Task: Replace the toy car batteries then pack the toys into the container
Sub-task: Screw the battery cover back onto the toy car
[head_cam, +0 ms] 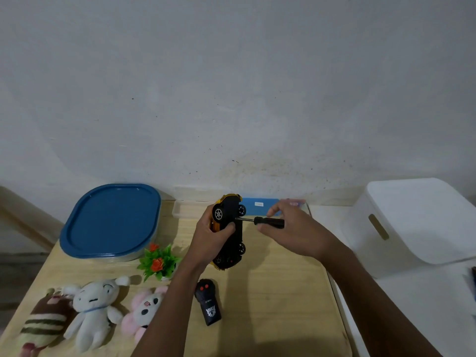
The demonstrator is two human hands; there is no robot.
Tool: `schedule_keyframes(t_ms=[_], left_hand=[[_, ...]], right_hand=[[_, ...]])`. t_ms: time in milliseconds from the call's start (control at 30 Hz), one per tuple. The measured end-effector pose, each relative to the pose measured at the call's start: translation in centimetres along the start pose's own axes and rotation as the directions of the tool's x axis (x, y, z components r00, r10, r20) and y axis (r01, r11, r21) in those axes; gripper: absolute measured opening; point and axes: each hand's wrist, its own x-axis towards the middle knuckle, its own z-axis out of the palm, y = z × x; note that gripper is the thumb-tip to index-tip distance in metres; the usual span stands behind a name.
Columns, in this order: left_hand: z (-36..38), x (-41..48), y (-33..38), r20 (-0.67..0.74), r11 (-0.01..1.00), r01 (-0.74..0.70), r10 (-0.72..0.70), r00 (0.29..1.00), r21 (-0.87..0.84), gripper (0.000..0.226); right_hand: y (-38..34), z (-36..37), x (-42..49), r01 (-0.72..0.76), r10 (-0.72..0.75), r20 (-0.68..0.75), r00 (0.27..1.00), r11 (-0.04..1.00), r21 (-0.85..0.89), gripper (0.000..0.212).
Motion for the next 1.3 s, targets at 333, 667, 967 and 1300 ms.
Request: schedule_keyframes(t_ms=[333,667,967,1300], left_hand=[[-0.45,-0.36,-0.28,0.000,1.000,0.015,-0.015,1.000,-0.020,0.038],[0.19,-0.03,-0.25,0.001,0.999,0.022,-0.022,1.000,-0.044,0.037],[0.39,-0.04,0.04,0.016,0.999,0.017,-0.017,1.000,-0.049,0.036],[-0.10,-0.43,0.03,0.034,0.999,0.011,-0.009,0.999,-0.048,0.036]], right_hand=[[-0.56,0.53,0.07,0.007,-0.008,-0.016,1.000,1.000,-0.019,0.029],[-0.25,0.46,0.31,0.005,-0.005,0.005,1.000,1.000,-0.009,0.029],[0.09,0.20,0.06,-0.007,0.010,-0.058,0.998,0.999,0.053,0.038],[-0.01,0.28,-0.27,-0.002,0.009,-0.071,0.997,0.994,0.107,0.025]])
